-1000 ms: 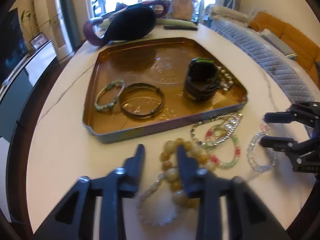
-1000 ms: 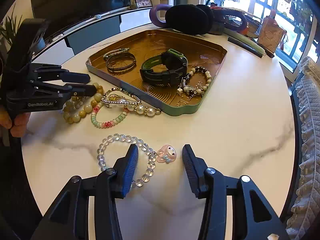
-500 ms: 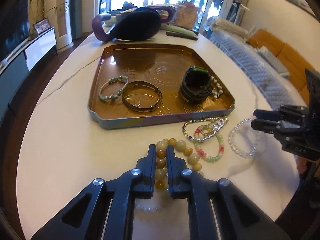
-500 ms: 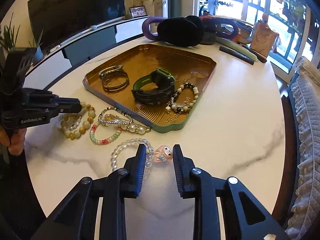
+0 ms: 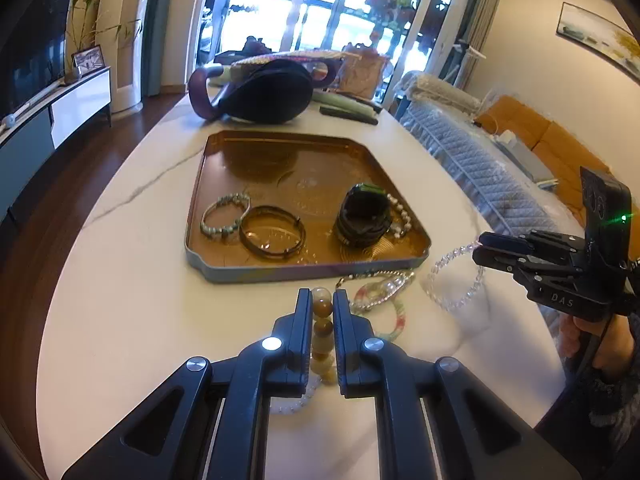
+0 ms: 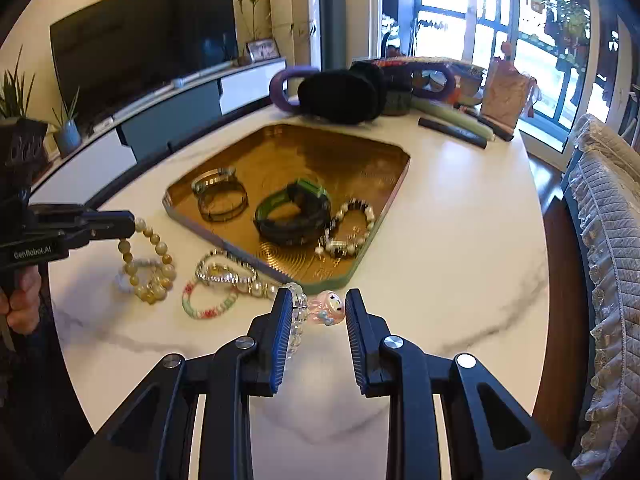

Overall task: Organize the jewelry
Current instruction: 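Grasp the yellow jade bead bracelet with the left tool while the right tool grasps the crystal bracelet, then carry the jade and crystal bracelets over the copper tray with both tools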

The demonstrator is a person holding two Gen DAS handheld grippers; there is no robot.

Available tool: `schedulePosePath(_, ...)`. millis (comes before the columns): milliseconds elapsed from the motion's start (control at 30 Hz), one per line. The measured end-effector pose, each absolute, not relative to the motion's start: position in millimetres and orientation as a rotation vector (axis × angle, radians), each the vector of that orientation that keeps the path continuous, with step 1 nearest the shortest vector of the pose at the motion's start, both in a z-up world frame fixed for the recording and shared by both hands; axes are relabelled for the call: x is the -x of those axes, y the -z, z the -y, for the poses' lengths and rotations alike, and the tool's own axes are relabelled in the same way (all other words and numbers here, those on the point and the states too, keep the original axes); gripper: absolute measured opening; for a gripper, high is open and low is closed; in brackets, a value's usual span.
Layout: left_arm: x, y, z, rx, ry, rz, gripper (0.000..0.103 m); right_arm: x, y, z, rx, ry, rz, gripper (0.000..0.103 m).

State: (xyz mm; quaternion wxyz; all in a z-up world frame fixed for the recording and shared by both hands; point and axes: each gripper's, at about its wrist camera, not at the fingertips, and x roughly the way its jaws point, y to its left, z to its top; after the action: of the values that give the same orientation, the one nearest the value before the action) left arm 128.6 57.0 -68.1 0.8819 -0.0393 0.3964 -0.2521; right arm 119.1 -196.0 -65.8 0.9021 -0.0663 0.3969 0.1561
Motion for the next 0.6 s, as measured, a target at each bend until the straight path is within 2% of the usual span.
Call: schedulePosePath(600,-121.8,52.1,-44.3,0.035,0.510,-0.810,0.011,-114.6,47.2,194.9,0.114,-0.302,-0.749,0.024)
